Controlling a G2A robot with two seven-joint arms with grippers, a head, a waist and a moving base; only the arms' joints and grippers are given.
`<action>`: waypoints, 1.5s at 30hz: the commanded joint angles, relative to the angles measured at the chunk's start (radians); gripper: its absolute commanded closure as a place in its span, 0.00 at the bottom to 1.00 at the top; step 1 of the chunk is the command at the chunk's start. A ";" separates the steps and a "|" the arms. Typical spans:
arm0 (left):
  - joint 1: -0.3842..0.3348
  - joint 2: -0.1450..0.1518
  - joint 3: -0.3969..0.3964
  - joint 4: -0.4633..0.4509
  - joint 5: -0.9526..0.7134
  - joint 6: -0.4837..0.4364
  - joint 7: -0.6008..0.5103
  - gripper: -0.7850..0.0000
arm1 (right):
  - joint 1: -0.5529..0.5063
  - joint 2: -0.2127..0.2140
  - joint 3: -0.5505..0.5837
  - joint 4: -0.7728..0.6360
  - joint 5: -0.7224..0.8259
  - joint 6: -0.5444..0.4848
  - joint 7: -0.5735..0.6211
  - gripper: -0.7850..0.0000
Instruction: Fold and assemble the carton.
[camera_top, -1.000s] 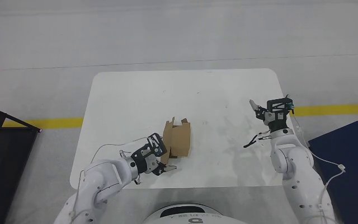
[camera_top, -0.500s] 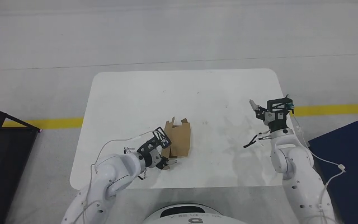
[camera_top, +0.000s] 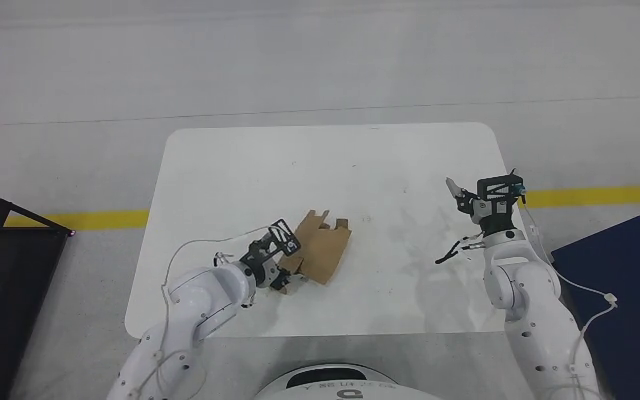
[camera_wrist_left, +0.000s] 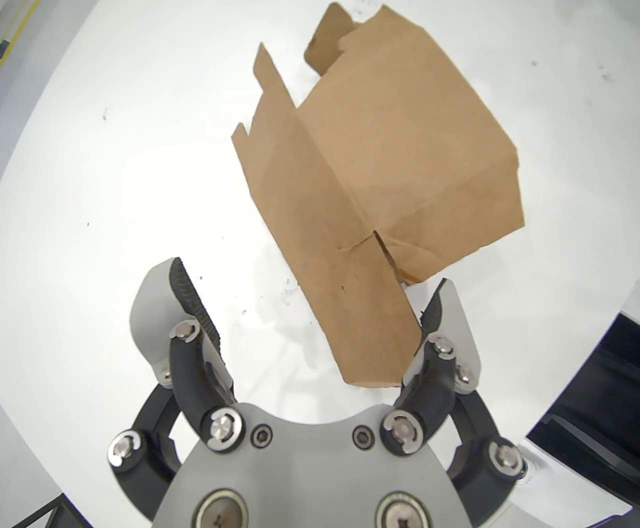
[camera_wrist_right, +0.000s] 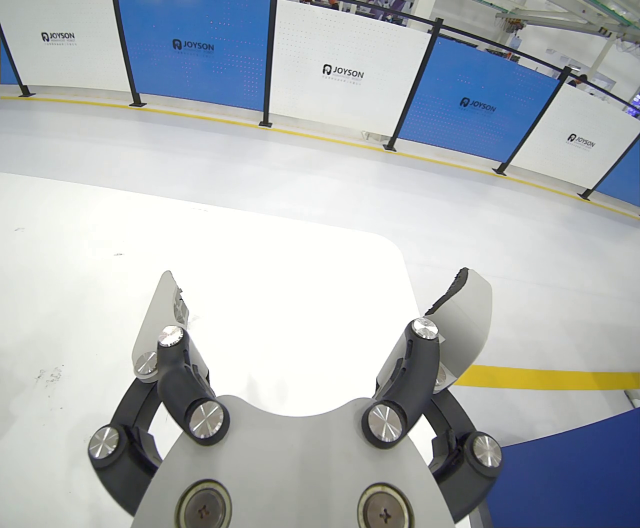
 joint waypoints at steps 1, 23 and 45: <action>-0.007 0.002 -0.003 -0.001 0.047 0.012 0.006 0.00 | 0.000 0.000 0.000 0.000 0.000 0.000 0.000 0.00; -0.021 0.002 0.019 0.048 0.187 0.054 0.068 0.40 | 0.000 0.000 0.000 0.000 0.000 0.000 0.000 0.00; -0.092 -0.008 0.068 0.127 0.243 0.069 0.142 1.00 | 0.000 0.000 0.000 0.000 0.000 0.000 0.000 0.00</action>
